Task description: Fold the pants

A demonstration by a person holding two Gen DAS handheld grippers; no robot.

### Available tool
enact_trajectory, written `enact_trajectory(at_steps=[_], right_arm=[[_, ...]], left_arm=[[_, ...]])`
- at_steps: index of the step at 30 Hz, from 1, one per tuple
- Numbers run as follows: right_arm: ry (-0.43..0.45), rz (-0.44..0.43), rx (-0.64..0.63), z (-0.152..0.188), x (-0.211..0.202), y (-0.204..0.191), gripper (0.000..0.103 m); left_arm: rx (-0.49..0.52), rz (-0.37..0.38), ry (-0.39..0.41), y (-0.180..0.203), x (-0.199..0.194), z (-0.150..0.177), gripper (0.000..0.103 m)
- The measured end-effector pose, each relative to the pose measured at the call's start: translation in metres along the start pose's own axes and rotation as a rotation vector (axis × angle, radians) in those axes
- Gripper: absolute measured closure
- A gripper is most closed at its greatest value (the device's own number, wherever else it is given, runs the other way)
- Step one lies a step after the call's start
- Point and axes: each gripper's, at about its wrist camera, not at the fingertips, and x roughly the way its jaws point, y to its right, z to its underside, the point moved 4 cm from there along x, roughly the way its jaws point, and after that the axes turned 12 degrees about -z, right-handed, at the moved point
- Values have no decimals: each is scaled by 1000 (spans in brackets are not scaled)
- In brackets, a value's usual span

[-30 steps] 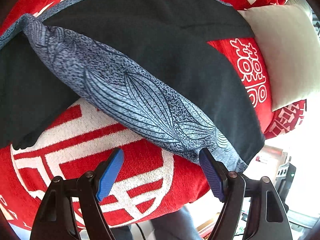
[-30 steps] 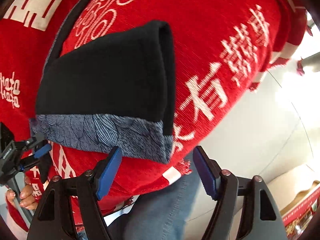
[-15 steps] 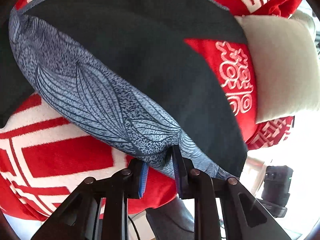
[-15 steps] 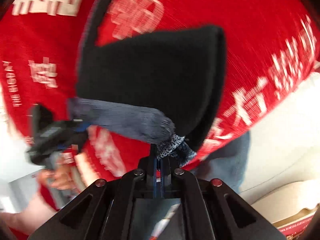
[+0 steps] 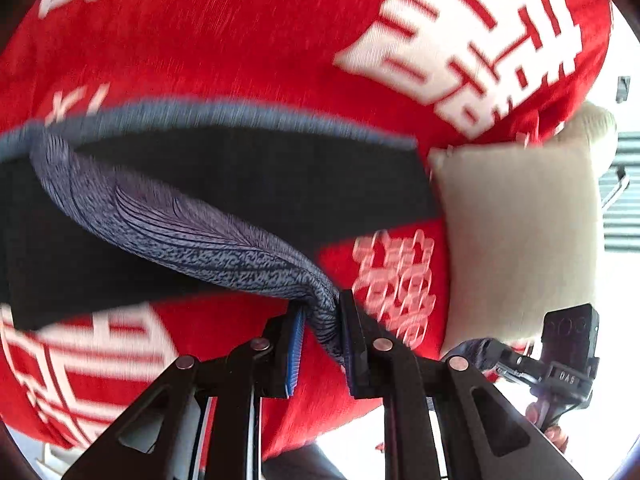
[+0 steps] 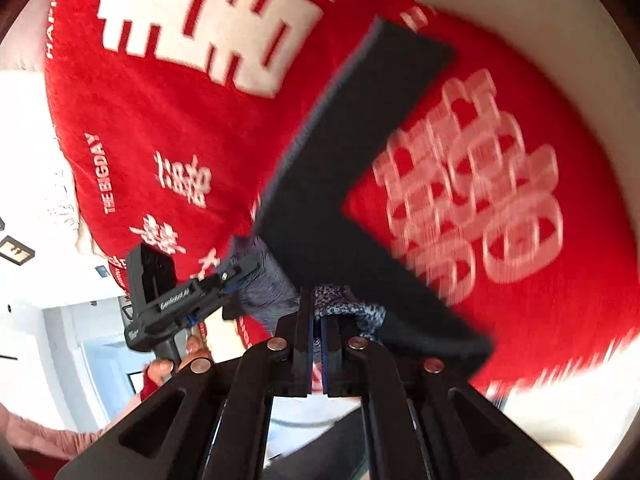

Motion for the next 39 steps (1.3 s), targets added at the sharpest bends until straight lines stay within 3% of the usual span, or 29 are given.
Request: enact_trajectory(at_steps=[5,10,14,15,16,17,18,19,22,26,32,37,38,39], right_arm=[[5,64,-54,-94,9,-3,100],[-28,250,-110,-170,43,17,100],[-53,468,-187,-203,64,27,92],[-56,490,-204,-207,67,25,78],[-49,507,-220,-209,68,22,52],[-25,531,-261,-212,66,14,41],[-14,527,-289,-212,65,7,38],[-12,531,-316,-211,64,0,38],[-83,594,-395,-198,72,-10,38],[-255,761,-540,-174,104,7,46],[-362,799,-801,-160,145,-12,45],[-573,804,-869,-156,191,1,43],[-655,824,-832,-154,201,16,48],[-694,814,-803,-152,204,21,69]], left_arm=[[2,-48,83,15,6,-65,84],[34,-194,137,12,10,-106,84],[65,-298,139,0,17,-105,84],[70,-318,134,-3,19,-102,84],[77,-340,125,-6,24,-97,81],[82,-357,115,-8,29,-92,74],[86,-382,112,-10,33,-86,48],[89,-409,119,-10,37,-81,31],[115,-444,106,-11,52,-68,30],[130,-490,84,-10,71,-58,30],[176,-502,89,-12,81,-65,30],[163,-507,65,-22,94,-69,30],[152,-506,58,-25,98,-69,30],[143,-504,53,-27,99,-68,30]])
